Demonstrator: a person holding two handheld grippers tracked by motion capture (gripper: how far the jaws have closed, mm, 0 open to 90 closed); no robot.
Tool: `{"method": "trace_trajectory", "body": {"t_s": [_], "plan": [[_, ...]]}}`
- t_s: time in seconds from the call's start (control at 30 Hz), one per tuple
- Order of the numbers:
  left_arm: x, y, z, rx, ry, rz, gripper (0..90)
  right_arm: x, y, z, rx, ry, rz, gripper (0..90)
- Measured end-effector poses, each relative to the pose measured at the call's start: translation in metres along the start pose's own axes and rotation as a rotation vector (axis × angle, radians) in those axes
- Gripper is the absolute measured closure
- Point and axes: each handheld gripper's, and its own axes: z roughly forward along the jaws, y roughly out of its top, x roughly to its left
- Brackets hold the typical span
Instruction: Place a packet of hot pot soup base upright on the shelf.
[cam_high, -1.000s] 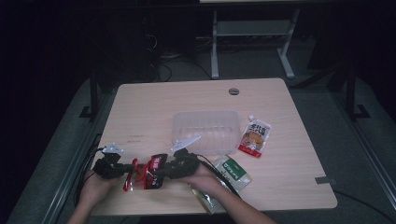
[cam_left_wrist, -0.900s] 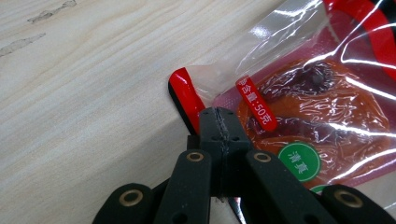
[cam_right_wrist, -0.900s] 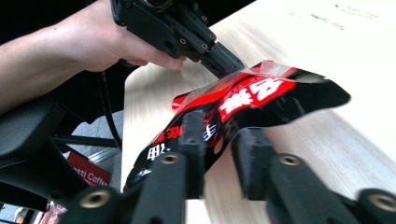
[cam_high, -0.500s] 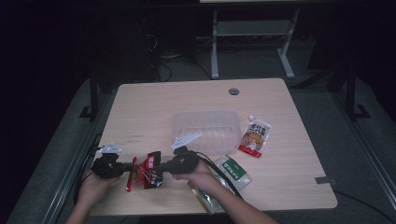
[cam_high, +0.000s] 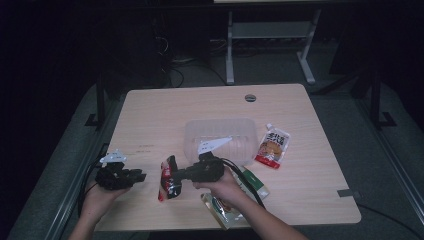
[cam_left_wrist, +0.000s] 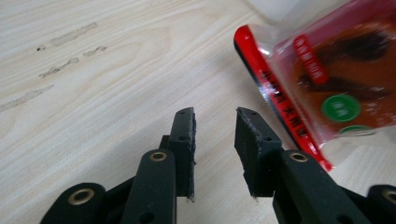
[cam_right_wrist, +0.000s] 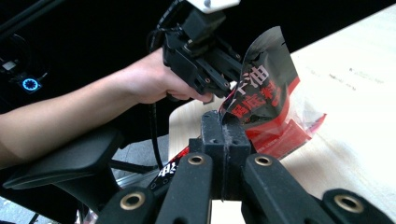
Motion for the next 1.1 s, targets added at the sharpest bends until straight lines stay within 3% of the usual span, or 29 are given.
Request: {"method": "trace_trajectory", "body": {"t_s": [0.1, 0.2, 0.63, 0.77, 0.8, 1.1], "plan": [[-0.004, 0.001, 0.002, 0.01, -0.015, 0.009, 60.6, 0.003, 0.002, -0.009, -0.01, 0.0, -0.007, 90.0], [-0.008, 0.002, 0.005, 0.024, -0.026, 0.019, 51.4, 0.005, 0.004, -0.021, -0.025, -0.006, -0.023, 90.0], [-0.034, -0.007, 0.004, 0.036, -0.034, 0.023, 41.7, 0.016, 0.011, -0.07, -0.109, -0.009, -0.033, 90.0], [-0.032, -0.009, 0.006, 0.032, -0.039, 0.018, 38.9, 0.018, 0.015, -0.084, -0.136, -0.015, -0.043, 90.0], [-0.03, -0.009, 0.006, 0.04, -0.034, 0.038, 37.9, 0.019, 0.016, -0.087, -0.145, -0.019, -0.042, 90.0], [-0.028, -0.012, 0.014, 0.065, -0.035, 0.059, 36.2, 0.015, 0.022, -0.111, -0.211, -0.057, -0.044, 90.0]]}}
